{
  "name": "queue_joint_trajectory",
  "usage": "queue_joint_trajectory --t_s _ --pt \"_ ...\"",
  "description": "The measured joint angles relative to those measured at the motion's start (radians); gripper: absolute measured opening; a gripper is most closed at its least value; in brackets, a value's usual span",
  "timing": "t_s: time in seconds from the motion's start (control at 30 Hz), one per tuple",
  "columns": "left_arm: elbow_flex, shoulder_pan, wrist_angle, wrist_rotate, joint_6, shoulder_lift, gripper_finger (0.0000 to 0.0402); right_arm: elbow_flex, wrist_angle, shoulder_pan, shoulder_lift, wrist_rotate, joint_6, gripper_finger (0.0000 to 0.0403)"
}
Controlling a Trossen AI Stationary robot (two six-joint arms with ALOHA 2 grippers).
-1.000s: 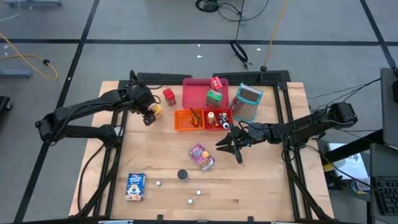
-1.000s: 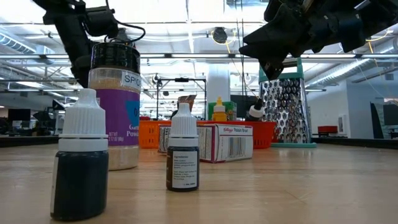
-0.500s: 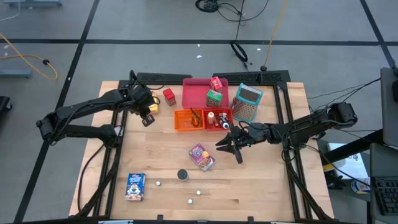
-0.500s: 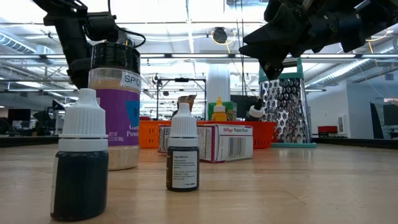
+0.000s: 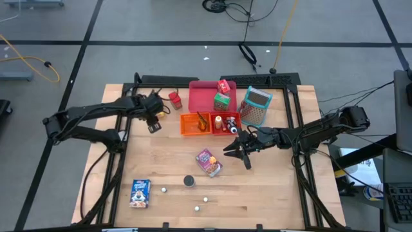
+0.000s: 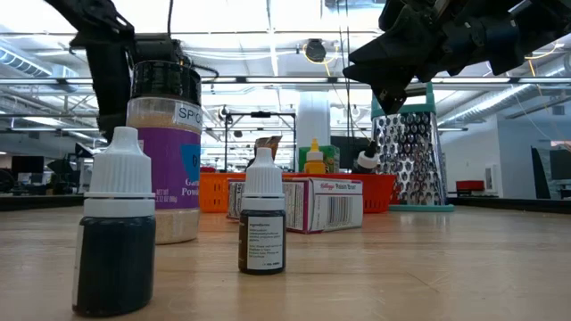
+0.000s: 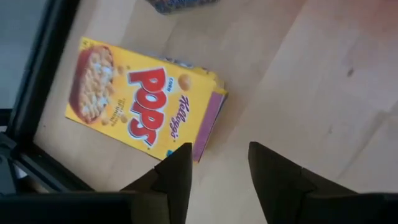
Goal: Pick & Place Kitchen Items
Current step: Put the yellow cereal box into the pink bin
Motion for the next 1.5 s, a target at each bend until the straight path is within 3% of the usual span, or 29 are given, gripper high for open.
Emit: queue_joint_trajectory --t_s 0.43,0.6,0.7,0.8,0.97,1.1,1.5 --pt "-0.002 0.000 0.098 -0.066 0.076 0.207 0.0163 0.000 -0.005 0.000 0.000 -0.002 0.000 0.0089" --pt "-0.002 0.000 0.100 -0.201 0.079 0.282 0.0163 0.000 -0.011 0.000 0.000 -0.001 -0.004 0.0089" --pt "-0.001 0.000 0.106 -0.218 0.101 0.325 0.0159 0.000 -0.012 0.000 0.000 0.000 -0.008 0.0089" --pt "0.002 0.000 0.112 -0.240 0.126 0.373 0.0129 0.000 -0.012 0.000 0.000 0.000 -0.008 0.0089" --pt "0.004 -0.001 0.134 -0.318 0.120 0.443 0.0020 0.000 -0.016 0.000 0.000 -0.001 -0.008 0.0089" --pt "0.003 -0.001 0.139 -0.346 0.104 0.442 0.0008 0.000 -0.016 0.000 0.000 -0.002 -0.008 0.0089" --pt "0.004 -0.052 0.044 -0.234 0.048 0.269 0.0000 0.000 -0.016 0.000 0.000 0.000 -0.008 0.0089"
